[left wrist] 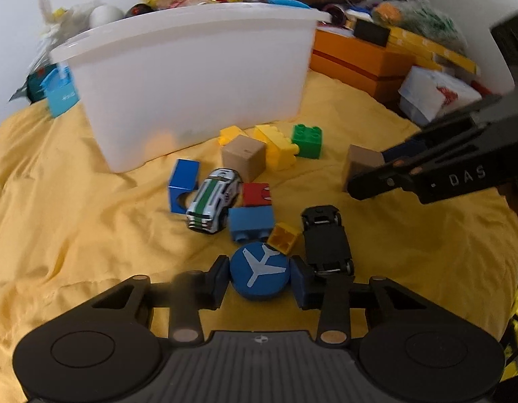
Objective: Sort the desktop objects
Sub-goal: 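Grasp the blue airplane disc with the left tool while the right tool grasps the brown cube, then carry the disc and brown cube over the white bin and release both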
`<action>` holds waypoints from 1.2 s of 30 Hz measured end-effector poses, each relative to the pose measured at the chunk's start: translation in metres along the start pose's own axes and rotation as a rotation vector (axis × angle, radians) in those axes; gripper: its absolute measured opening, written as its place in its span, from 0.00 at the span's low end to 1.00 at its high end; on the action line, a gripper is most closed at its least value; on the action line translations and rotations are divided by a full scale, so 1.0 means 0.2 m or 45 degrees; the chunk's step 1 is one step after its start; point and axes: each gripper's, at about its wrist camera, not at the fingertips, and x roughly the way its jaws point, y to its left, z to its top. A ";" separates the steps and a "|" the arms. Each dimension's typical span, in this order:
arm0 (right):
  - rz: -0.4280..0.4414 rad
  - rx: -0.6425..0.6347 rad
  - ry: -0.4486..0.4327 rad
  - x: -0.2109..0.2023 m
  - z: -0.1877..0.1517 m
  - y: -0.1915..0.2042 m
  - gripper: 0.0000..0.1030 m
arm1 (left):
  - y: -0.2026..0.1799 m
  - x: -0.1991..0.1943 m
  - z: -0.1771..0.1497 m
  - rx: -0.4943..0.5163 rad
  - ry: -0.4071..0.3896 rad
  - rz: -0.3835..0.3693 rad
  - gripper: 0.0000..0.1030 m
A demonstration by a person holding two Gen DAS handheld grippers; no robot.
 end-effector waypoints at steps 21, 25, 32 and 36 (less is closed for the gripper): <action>-0.005 0.075 -0.353 -0.28 0.48 -0.10 0.38 | 0.39 -0.40 0.62 -0.309 -0.372 0.083 0.41; -0.018 0.081 -0.372 -0.27 0.61 -0.15 0.38 | 0.44 -0.36 0.73 -0.342 -0.358 0.088 0.41; -0.031 0.122 -0.318 -0.20 0.76 -0.21 0.38 | 0.50 -0.25 0.85 -0.366 -0.270 0.077 0.41; -0.045 0.135 -0.284 -0.14 0.79 -0.23 0.38 | 0.52 -0.19 0.91 -0.365 -0.232 0.080 0.41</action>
